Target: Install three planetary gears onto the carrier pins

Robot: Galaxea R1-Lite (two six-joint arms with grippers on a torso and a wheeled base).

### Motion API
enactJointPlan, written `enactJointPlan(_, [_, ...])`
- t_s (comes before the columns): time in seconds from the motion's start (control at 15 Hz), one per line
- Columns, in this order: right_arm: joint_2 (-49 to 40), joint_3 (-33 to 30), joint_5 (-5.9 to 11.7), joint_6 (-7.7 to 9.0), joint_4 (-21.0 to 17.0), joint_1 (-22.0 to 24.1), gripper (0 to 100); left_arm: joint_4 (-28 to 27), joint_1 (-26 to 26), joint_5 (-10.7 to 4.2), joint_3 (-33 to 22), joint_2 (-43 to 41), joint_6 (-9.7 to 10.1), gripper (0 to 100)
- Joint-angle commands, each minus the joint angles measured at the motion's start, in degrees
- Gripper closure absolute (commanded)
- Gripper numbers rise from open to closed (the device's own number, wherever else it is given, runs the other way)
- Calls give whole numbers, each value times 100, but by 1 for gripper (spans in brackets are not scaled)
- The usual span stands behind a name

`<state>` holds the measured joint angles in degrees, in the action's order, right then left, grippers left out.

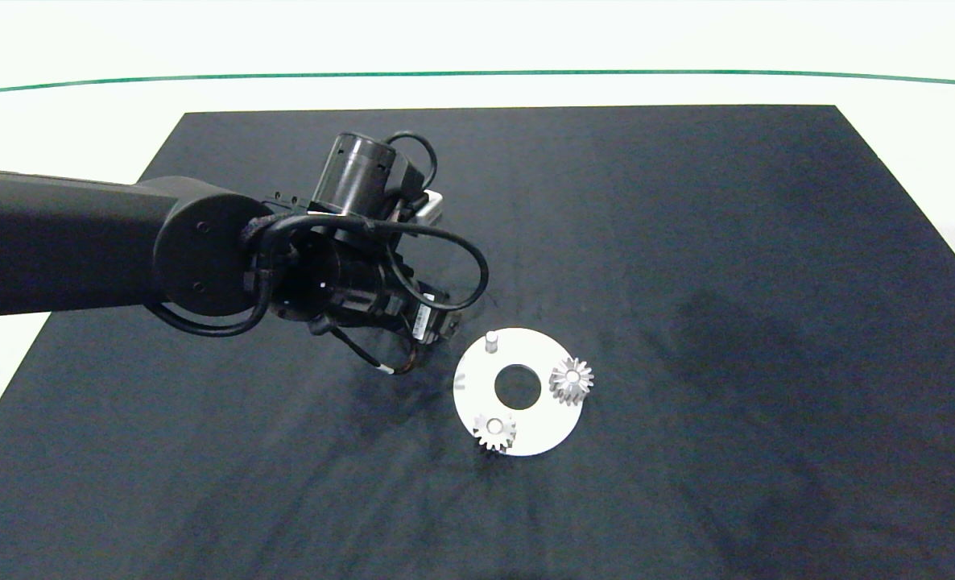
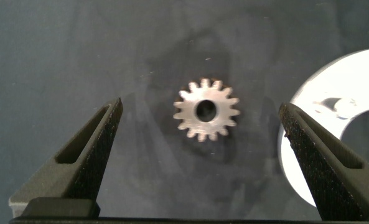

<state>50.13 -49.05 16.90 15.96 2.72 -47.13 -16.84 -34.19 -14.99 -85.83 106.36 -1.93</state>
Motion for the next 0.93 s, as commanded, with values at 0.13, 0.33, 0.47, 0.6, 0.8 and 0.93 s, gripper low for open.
enactJointPlan(0.13, [6, 1, 7, 13, 9, 2, 0, -13, 62, -12, 49, -54, -1, 0])
enactJointPlan(0.33, [6, 1, 7, 13, 9, -7, 0, -22, 53, -12, 67, -63, 34, 0])
enactJointPlan(0.47, [-3, 1, 7, 13, 9, -7, 0, -22, 27, -12, 76, -54, 43, 1])
enactJointPlan(0.6, [-3, 1, 7, 13, 9, -7, 0, -22, 1, -12, 93, -19, 43, 5])
enactJointPlan(0.8, [-3, 1, 7, 13, 9, -7, 0, -22, -70, -12, 102, 16, 52, 11])
enactJointPlan(0.93, [-3, 1, 7, 13, 9, -7, 0, -13, -70, -3, 102, 51, 52, 16])
